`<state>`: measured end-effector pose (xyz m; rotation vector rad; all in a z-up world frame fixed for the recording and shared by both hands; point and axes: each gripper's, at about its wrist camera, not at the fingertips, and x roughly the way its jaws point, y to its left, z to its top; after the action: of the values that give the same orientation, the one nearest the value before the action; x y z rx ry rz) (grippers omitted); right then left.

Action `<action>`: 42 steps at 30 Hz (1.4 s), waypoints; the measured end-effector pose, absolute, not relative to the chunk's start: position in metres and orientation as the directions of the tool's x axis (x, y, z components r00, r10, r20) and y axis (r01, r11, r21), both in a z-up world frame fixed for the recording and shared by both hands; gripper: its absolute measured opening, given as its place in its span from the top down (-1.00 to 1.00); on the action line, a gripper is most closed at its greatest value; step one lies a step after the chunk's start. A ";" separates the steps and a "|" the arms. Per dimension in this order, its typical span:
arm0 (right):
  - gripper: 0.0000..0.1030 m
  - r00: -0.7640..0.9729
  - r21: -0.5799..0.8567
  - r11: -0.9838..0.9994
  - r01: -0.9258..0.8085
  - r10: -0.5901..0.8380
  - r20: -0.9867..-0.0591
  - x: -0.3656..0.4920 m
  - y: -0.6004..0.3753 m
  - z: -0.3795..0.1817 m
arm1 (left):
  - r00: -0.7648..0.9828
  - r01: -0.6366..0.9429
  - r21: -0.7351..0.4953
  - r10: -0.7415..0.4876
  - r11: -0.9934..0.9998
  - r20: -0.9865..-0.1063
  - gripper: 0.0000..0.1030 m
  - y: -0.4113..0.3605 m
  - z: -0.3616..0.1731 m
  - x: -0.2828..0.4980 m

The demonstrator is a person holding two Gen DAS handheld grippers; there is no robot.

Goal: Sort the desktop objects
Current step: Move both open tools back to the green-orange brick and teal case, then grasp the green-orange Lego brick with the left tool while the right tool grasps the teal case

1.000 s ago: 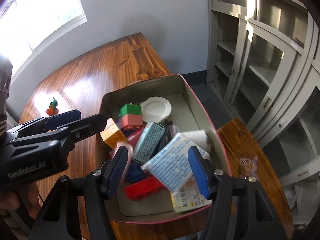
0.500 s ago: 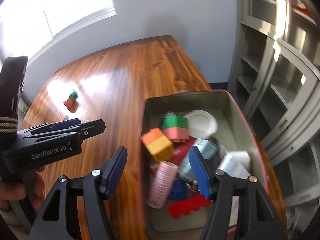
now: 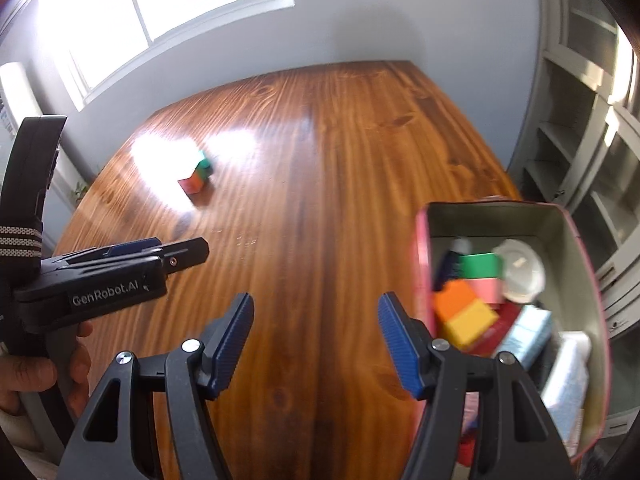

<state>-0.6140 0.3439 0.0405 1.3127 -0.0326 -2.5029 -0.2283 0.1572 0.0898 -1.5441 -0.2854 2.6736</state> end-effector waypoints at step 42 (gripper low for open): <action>-0.37 -0.417 0.155 -0.962 0.225 -0.239 -0.877 -0.700 0.243 -0.011 | -0.534 0.055 -0.084 0.042 -0.995 -0.844 0.33 0.036 0.043 -0.350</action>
<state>-0.6997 0.2435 -0.0113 1.5101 -0.0196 -2.4348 -0.3503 0.0364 0.0433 -1.5199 -0.1583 2.7538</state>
